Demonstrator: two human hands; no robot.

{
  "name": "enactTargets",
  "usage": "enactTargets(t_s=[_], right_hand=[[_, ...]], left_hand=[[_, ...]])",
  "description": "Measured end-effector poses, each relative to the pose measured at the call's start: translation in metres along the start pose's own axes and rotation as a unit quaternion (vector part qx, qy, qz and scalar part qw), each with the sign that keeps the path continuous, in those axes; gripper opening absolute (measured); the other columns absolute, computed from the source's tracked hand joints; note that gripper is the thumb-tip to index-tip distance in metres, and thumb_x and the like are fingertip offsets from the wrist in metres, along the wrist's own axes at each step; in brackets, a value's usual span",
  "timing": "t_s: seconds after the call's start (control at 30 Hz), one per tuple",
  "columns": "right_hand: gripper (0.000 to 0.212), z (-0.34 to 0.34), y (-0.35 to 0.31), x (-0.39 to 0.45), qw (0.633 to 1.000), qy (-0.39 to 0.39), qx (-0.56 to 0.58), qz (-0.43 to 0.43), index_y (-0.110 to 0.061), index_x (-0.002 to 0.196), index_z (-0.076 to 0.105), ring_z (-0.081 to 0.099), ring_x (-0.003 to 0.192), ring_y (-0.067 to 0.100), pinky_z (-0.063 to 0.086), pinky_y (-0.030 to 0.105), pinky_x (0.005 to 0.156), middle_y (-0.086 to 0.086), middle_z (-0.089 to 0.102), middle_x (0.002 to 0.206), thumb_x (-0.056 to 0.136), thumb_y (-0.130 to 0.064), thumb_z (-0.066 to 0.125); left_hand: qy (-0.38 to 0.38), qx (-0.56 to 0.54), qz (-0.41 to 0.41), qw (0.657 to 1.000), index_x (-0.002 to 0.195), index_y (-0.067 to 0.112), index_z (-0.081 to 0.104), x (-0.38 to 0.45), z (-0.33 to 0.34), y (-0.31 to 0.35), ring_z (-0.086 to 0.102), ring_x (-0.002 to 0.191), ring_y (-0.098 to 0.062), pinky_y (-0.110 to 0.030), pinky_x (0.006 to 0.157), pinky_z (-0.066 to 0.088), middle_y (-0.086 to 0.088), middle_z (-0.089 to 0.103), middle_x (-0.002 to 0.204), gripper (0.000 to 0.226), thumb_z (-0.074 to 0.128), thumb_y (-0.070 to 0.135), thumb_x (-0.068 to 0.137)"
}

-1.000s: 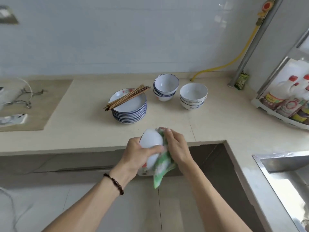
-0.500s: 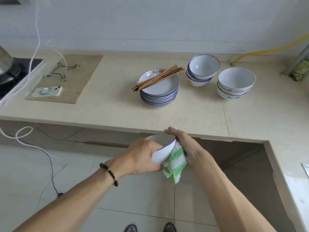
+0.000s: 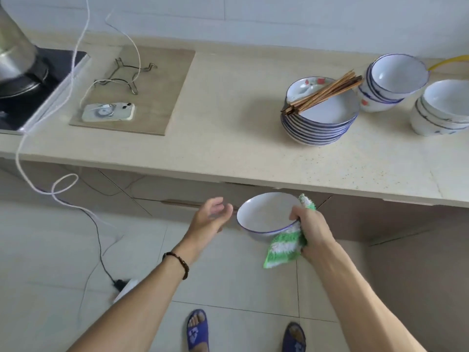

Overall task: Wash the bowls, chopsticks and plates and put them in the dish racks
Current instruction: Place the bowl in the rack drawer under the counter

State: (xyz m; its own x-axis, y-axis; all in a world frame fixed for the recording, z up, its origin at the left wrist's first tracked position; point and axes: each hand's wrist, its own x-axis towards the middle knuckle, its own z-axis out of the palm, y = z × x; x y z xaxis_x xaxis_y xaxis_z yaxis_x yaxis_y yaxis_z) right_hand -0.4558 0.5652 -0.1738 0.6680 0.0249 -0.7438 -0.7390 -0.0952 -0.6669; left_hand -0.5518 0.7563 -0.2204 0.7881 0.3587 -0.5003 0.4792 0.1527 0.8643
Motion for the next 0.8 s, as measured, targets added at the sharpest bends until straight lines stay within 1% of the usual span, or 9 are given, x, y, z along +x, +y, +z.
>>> enactTargets(t_s=[0.07, 0.13, 0.27, 0.43, 0.57, 0.63, 0.67, 0.73, 0.8], right_hand=[[0.016, 0.027, 0.009, 0.006, 1.000, 0.028, 0.007, -0.009, -0.008, 0.088, 0.051, 0.040, 0.060, 0.021, 0.037, 0.032, 0.059, 0.005, 0.039, 0.069, 0.074, -0.001, 0.053], [0.013, 0.050, 0.015, 0.011, 0.999, 0.045, 0.015, -0.018, -0.009, 0.084, 0.050, 0.040, 0.065, 0.022, 0.037, 0.036, 0.063, 0.006, 0.039, 0.071, 0.076, 0.000, 0.054], [0.014, 0.084, 0.024, 0.021, 0.997, 0.068, 0.029, -0.032, -0.011, 0.079, 0.049, 0.043, 0.073, 0.024, 0.037, 0.038, 0.073, 0.007, 0.043, 0.075, 0.080, 0.002, 0.053], [0.015, 0.109, 0.033, 0.027, 0.996, 0.070, 0.045, -0.034, -0.012, 0.080, 0.050, 0.044, 0.071, 0.024, 0.039, 0.038, 0.072, 0.007, 0.043, 0.073, 0.081, 0.003, 0.051], [0.017, 0.124, 0.037, 0.018, 0.995, 0.068, 0.051, -0.044, -0.013, 0.080, 0.052, 0.047, 0.066, 0.024, 0.042, 0.037, 0.070, 0.005, 0.048, 0.072, 0.082, 0.005, 0.050], [0.018, 0.127, 0.038, 0.012, 0.995, 0.064, 0.050, -0.051, -0.013, 0.079, 0.051, 0.048, 0.067, 0.024, 0.042, 0.038, 0.072, 0.005, 0.048, 0.072, 0.083, 0.005, 0.050], [0.019, 0.129, 0.039, 0.010, 0.995, 0.062, 0.050, -0.054, -0.013, 0.079, 0.051, 0.049, 0.067, 0.024, 0.043, 0.038, 0.073, 0.005, 0.049, 0.073, 0.083, 0.005, 0.050], [0.019, 0.129, 0.040, 0.004, 0.995, 0.059, 0.046, -0.060, -0.014, 0.080, 0.051, 0.048, 0.065, 0.023, 0.043, 0.037, 0.071, 0.005, 0.048, 0.073, 0.084, 0.005, 0.051], [0.018, 0.128, 0.041, -0.001, 0.996, 0.053, 0.046, -0.062, -0.013, 0.080, 0.050, 0.046, 0.062, 0.021, 0.042, 0.034, 0.065, 0.004, 0.046, 0.071, 0.084, 0.005, 0.051]], left_hand=[[0.030, -0.178, -0.080, 0.980, 0.128, 0.022, 0.052, 0.032, -0.022, -0.006, 0.063, 0.112, -0.019, -0.041, 0.099, 0.051, -0.005, 0.056, 0.137, 0.066, 0.057, 0.070, 0.082], [0.072, -0.319, -0.125, 0.937, 0.143, 0.012, 0.045, 0.064, -0.041, -0.011, 0.061, 0.117, -0.026, -0.042, 0.098, 0.050, -0.009, 0.055, 0.140, 0.074, 0.044, 0.067, 0.094], [0.114, -0.471, -0.148, 0.862, 0.156, 0.012, 0.025, 0.115, -0.069, -0.017, 0.049, 0.135, -0.033, -0.049, 0.110, 0.040, -0.014, 0.041, 0.154, 0.080, 0.032, 0.067, 0.099], [0.070, -0.510, -0.119, 0.849, 0.157, 0.012, 0.021, 0.141, -0.088, -0.014, 0.042, 0.141, -0.034, -0.052, 0.112, 0.039, -0.014, 0.033, 0.159, 0.082, 0.031, 0.068, 0.099], [0.039, -0.531, -0.110, 0.840, 0.155, 0.013, 0.027, 0.139, -0.091, -0.018, 0.041, 0.141, -0.031, -0.045, 0.097, 0.050, -0.014, 0.032, 0.158, 0.083, 0.038, 0.070, 0.095], [0.042, -0.515, -0.108, 0.849, 0.141, 0.012, 0.042, 0.138, -0.089, -0.018, 0.044, 0.138, -0.029, -0.041, 0.087, 0.052, -0.013, 0.041, 0.151, 0.075, 0.037, 0.071, 0.095], [0.043, -0.504, -0.108, 0.856, 0.125, 0.011, 0.050, 0.137, -0.088, -0.018, 0.045, 0.137, -0.028, -0.039, 0.084, 0.052, -0.012, 0.046, 0.144, 0.069, 0.036, 0.072, 0.095], [0.046, -0.481, -0.114, 0.868, 0.101, 0.012, 0.053, 0.131, -0.088, -0.019, 0.048, 0.133, -0.025, -0.037, 0.082, 0.053, -0.009, 0.051, 0.130, 0.061, 0.037, 0.071, 0.095], [0.058, -0.464, -0.123, 0.875, 0.100, 0.012, 0.053, 0.119, -0.088, -0.022, 0.058, 0.120, -0.023, -0.038, 0.084, 0.054, -0.007, 0.056, 0.124, 0.058, 0.040, 0.069, 0.096]])
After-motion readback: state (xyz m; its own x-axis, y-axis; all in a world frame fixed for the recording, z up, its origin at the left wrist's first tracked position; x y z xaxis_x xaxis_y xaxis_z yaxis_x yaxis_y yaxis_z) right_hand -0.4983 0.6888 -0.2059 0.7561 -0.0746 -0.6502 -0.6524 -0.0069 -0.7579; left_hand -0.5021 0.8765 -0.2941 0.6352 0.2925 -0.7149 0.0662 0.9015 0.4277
